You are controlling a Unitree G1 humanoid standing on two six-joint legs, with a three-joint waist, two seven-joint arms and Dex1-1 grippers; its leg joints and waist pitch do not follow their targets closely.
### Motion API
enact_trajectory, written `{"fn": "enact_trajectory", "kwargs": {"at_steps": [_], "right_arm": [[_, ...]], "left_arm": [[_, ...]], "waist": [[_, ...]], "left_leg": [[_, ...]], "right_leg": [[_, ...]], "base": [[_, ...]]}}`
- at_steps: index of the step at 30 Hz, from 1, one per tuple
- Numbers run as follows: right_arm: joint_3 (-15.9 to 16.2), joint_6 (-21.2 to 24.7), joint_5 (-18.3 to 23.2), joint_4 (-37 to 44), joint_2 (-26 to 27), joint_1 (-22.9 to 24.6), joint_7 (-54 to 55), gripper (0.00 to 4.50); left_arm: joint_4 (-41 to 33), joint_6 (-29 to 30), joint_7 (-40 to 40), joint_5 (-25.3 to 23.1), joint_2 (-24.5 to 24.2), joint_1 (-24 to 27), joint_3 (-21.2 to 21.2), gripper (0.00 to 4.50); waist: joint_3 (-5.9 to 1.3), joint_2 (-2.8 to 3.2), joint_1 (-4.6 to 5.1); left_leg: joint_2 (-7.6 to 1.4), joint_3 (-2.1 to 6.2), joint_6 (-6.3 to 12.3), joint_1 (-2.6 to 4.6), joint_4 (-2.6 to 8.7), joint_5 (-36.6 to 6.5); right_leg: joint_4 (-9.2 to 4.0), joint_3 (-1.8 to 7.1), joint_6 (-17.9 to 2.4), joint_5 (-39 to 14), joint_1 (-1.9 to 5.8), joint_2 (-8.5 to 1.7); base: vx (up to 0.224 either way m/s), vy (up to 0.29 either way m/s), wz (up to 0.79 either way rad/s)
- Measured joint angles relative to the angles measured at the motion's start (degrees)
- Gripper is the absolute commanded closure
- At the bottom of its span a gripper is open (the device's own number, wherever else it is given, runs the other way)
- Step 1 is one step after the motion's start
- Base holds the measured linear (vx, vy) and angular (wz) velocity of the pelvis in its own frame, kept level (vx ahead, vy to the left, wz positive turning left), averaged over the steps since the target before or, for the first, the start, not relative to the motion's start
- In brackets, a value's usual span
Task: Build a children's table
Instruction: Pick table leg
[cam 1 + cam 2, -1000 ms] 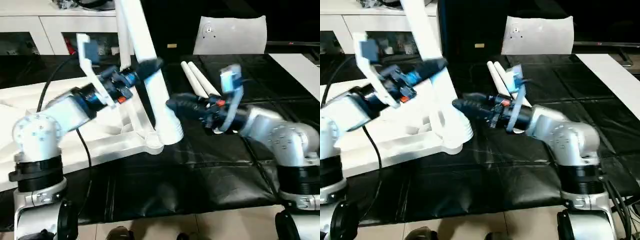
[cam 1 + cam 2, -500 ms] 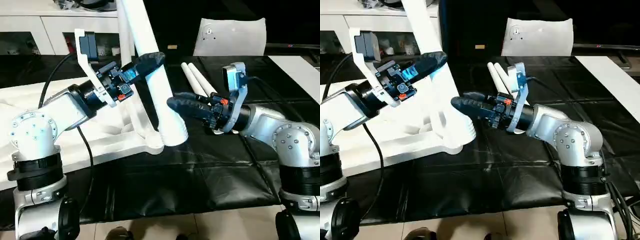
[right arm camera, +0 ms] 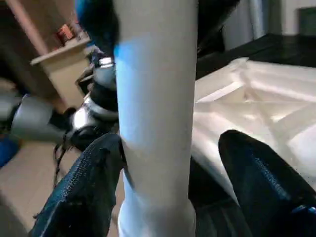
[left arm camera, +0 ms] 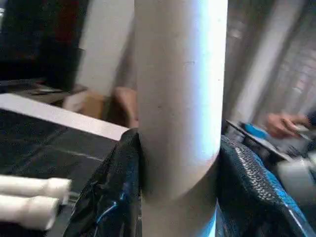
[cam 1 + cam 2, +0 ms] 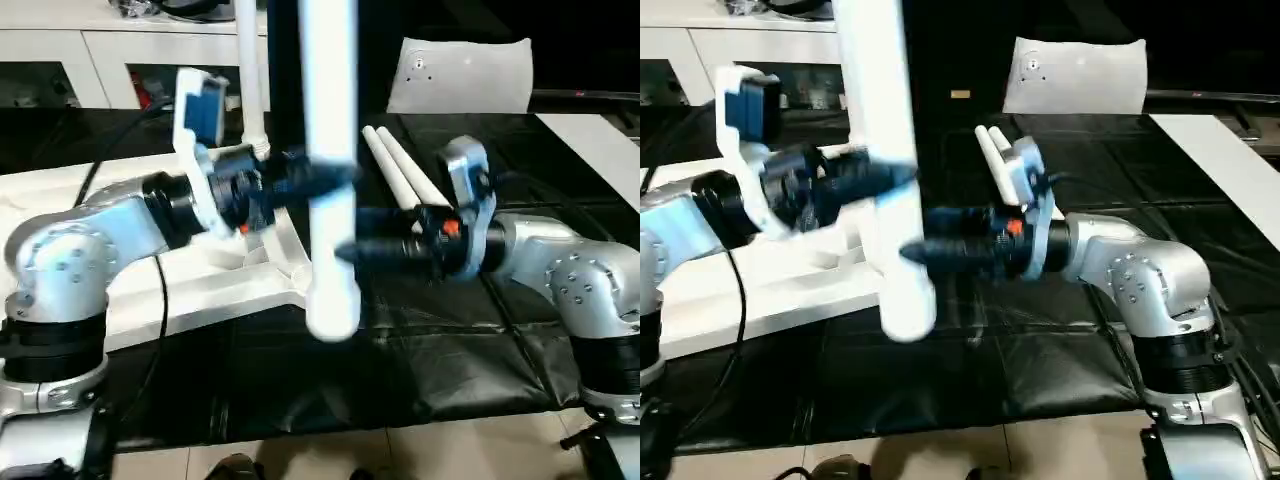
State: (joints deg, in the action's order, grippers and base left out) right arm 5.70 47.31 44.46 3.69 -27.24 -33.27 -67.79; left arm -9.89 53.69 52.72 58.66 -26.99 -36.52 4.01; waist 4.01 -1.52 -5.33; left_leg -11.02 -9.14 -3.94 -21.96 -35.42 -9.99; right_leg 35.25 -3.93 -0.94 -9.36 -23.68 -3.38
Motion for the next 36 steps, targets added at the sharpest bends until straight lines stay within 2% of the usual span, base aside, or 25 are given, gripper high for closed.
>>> {"fn": "enact_trajectory", "kwargs": {"at_steps": [6,11,13,17,18,26,36], "right_arm": [[3.67,-5.23,-2.53,-1.73,-0.78,-0.17,-6.8,1.18],[5.6,-6.97,-4.32,-2.09,-1.28,-0.18,-10.39,1.18],[6.43,-7.48,-4.74,-2.32,-1.53,-0.17,-11.59,1.45],[7.74,-8.18,-5.57,-2.94,-1.81,-0.23,-13.17,1.65],[8.25,-8.72,-5.94,-3.36,-1.75,-0.26,-13.8,1.89],[8.92,-10.0,-7.32,-4.01,-1.31,-0.3,-14.61,2.35],[8.61,-8.98,-7.78,-4.03,0.12,-0.3,-14.44,2.35]], "left_arm": [[2.43,-2.88,8.91,-2.3,-0.26,-1.48,-3.8,2.65],[3.43,-5.66,13.83,-4.79,-0.68,-2.64,-6.99,2.65],[4.12,-6.55,15.34,-5.89,-0.67,-2.73,-8.14,2.65],[5.14,-7.54,17.09,-7.3,-0.66,-3.53,-8.98,2.65],[5.39,-7.83,17.36,-7.7,-0.59,-3.97,-9.0,2.65],[6.58,-9.35,17.78,-8.41,0.69,-4.29,-9.06,2.65],[7.37,-9.77,19.06,-9.01,0.69,-4.3,-9.01,2.65]], "waist": [[-0.02,-0.14,-0.04],[-0.03,-0.15,0.01],[-0.03,-0.15,0.03],[-0.03,-0.16,0.08],[-0.02,-0.18,0.08],[-0.02,-0.28,0.07],[-0.02,-0.28,0.05]], "left_leg": [[0.0,0.01,0.0,0.0,0.0,0.0],[-0.01,0.0,0.01,0.03,0.0,0.01],[-0.01,0.0,0.01,0.02,0.0,0.01],[-0.02,-0.01,0.01,0.03,0.0,0.01],[-0.02,-0.01,0.01,0.03,0.0,0.01],[-0.02,-0.01,0.01,0.04,0.0,0.01],[-0.02,-0.01,0.01,0.04,0.0,0.01]], "right_leg": [[0.02,0.0,-0.01,0.0,0.01,0.0],[0.04,0.01,-0.02,0.01,0.02,-0.01],[0.07,0.0,-0.03,0.02,0.01,-0.01],[0.09,0.0,-0.04,0.02,0.01,-0.01],[0.1,0.0,-0.04,0.02,0.01,-0.01],[0.1,0.0,-0.05,0.03,0.02,-0.02],[0.12,0.0,-0.08,0.04,0.01,-0.01]], "base": [[0.0,0.0,0.0],[0.0,0.0,0.0],[0.0,0.0,0.0],[0.0,0.0,0.0],[0.0,0.0,0.0],[0.0,0.0,0.0],[0.0,0.0,0.0]]}}
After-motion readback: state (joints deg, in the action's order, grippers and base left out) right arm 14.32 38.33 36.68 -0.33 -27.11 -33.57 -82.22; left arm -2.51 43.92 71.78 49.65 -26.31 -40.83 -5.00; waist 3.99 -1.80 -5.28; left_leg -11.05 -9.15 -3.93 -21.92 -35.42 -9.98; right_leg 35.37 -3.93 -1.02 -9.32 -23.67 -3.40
